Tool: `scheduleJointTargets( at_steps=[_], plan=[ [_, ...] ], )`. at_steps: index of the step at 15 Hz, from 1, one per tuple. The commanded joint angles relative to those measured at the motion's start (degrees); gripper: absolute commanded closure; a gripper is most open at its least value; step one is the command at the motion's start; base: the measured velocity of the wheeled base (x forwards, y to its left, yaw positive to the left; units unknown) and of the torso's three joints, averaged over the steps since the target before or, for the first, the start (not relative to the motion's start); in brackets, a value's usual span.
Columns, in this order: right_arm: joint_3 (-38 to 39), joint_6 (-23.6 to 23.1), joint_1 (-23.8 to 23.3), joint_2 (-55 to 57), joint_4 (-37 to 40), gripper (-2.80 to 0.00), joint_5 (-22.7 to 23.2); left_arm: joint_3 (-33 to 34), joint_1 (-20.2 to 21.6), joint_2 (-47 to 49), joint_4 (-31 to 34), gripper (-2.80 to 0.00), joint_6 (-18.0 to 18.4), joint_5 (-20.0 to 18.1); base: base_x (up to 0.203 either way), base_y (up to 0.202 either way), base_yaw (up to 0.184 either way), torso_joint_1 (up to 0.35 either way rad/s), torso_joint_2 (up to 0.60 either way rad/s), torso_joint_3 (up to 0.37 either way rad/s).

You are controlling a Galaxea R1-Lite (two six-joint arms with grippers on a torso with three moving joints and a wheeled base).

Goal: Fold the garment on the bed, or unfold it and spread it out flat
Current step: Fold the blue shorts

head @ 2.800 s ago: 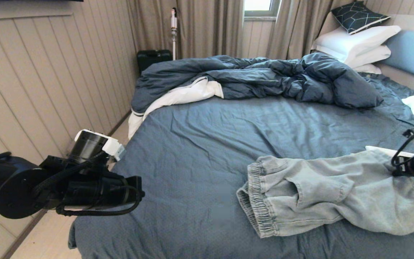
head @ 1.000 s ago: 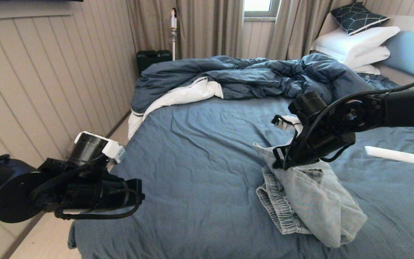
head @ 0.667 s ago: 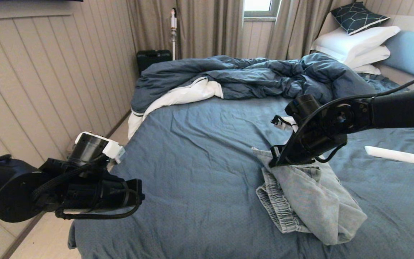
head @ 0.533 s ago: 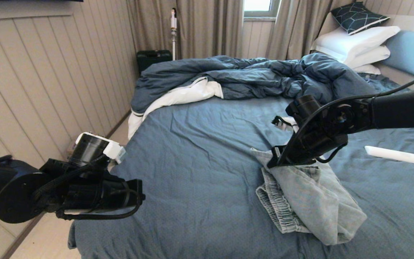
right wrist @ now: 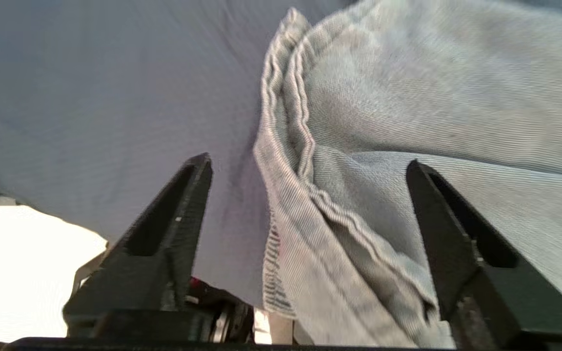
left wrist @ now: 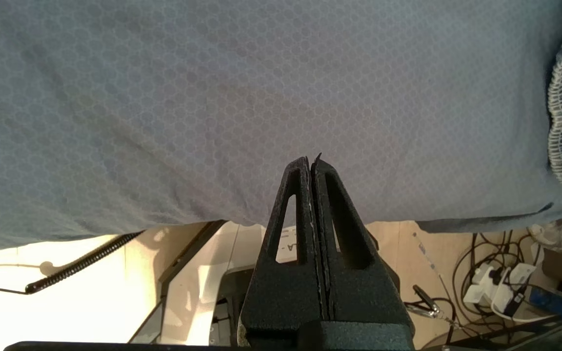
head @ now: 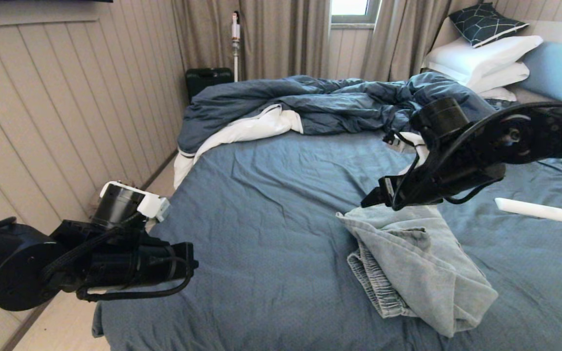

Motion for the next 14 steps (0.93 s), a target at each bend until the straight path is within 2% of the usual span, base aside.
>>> scheduleJointTargets(
  at_steps=[1,2,4,8,12,14],
  plan=[
    [0.38,0.06,-0.06,-2.94,0.17,-2.80,0.07,0.15,0.00,-0.21,-0.06,0.00,-0.23,-0.05,0.000,0.000,0.000,0.000,0.00,0.000],
    [0.87,0.28,-0.52,-3.99,0.19,-2.80,0.18,0.47,0.00,-0.35,-0.14,0.00,-0.23,-0.05,0.000,0.000,0.000,0.000,0.00,0.000],
    [3.50,0.36,-2.82,-5.36,-0.12,0.00,0.16,0.74,0.00,-1.19,-0.15,0.00,-0.23,-0.05,0.000,0.000,0.000,0.000,0.00,0.000],
    [12.07,-0.42,-6.83,-8.01,-0.91,0.00,0.22,0.92,0.00,-1.06,-0.15,0.00,-0.23,-0.05,0.000,0.000,0.000,0.000,0.00,0.000],
    [23.56,-0.63,-6.97,-9.85,-11.96,0.00,0.21,1.09,0.00,-1.23,-0.23,0.00,-0.23,-0.05,0.000,0.000,0.000,0.000,0.00,0.000],
    [27.39,-0.66,-6.89,-9.84,-14.86,0.00,0.18,1.09,0.00,-1.23,-0.23,0.00,-0.15,-0.04,0.000,0.000,0.000,0.000,0.00,0.000]
  ],
)
